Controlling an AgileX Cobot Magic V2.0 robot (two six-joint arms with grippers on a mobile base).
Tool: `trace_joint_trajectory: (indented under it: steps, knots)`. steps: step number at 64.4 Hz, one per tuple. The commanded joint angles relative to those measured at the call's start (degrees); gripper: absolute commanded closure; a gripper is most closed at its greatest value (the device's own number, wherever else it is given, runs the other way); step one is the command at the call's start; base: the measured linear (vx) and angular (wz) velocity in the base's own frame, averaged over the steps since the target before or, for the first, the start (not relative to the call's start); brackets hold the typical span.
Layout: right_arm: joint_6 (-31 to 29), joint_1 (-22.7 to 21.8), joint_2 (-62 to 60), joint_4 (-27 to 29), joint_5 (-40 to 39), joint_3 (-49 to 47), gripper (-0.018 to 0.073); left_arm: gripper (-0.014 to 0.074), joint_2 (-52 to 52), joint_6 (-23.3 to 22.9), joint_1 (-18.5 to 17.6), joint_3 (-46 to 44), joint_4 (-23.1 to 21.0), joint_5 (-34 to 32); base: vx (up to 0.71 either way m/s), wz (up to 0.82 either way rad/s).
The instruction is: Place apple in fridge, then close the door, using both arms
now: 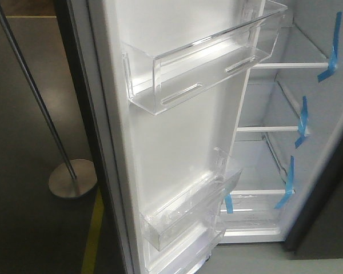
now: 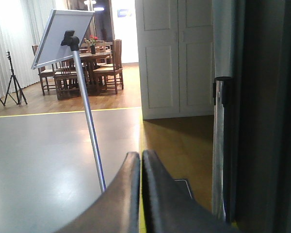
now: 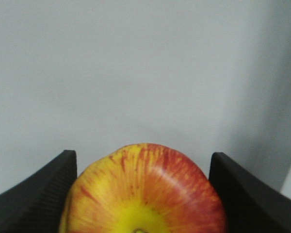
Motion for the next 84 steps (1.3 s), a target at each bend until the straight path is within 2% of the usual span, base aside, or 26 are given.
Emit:
trace_joint_trajectory:
  steps: [1, 13, 23, 24, 32, 37, 43, 53, 65, 75, 84]
  knots:
    - [-1.5, 0.5, 2.5, 3.7, 0.1, -4.3, 0.0443, 0.0603, -0.9, -0.5, -0.3, -1.0, -0.4, -4.4, 0.00, 0.00]
    - [-3.6, 2.6, 6.7, 3.5, 0.7, -4.9, 0.0357, 0.0603, -0.9, -0.5, -0.3, -1.0, -0.4, -4.4, 0.00, 0.00]
    - [-3.6, 2.8, 7.1, 3.5, 0.7, -4.9, 0.0149, 0.0603, -0.9, -0.5, -0.3, -1.0, -0.4, -4.4, 0.00, 0.00]
    - [-3.6, 2.8, 7.1, 3.5, 0.7, -4.9, 0.0149, 0.0603, -0.9, -0.5, -0.3, -1.0, -0.4, -4.4, 0.00, 0.00]
    - [-2.7, 2.8, 7.1, 2.2, 0.4, -4.9, -0.0035, 0.0603, -0.9, -0.5, -0.3, -1.0, -0.4, -4.4, 0.00, 0.00]
    - [-2.5, 2.8, 7.1, 2.0, 0.5, -4.9, -0.0100, 0.0603, -0.9, -0.5, -0.3, -1.0, -0.4, -4.4, 0.00, 0.00]
    - [-2.2, 2.8, 7.1, 1.8, 0.5, -4.9, -0.0128, 0.0603, -0.9, -0.5, -0.3, -1.0, -0.4, -4.4, 0.00, 0.00]
    - [-2.1, 2.8, 7.1, 2.0, 0.4, -4.9, -0.0113, 0.0603, -0.9, -0.5, -0.3, -1.0, -0.4, -4.4, 0.00, 0.00]
    - [-0.7, 2.8, 4.9, 2.7, 1.3, -4.9, -0.0021, 0.0603, -0.9, -0.5, -0.3, -1.0, -0.4, -4.4, 0.00, 0.00]
    - [-0.2, 2.7, 1.0, 2.1, 5.7, -4.9, 0.0161, 0.0603, -0.9, -0.5, -0.3, -1.0, -0.4, -4.4, 0.00, 0.00]
    - [0.5, 2.7, -3.2, -4.0, 11.2, -4.9, 0.0439, 0.0603, -0.9, -0.5, -0.3, -1.0, -0.4, -4.4, 0.00, 0.00]
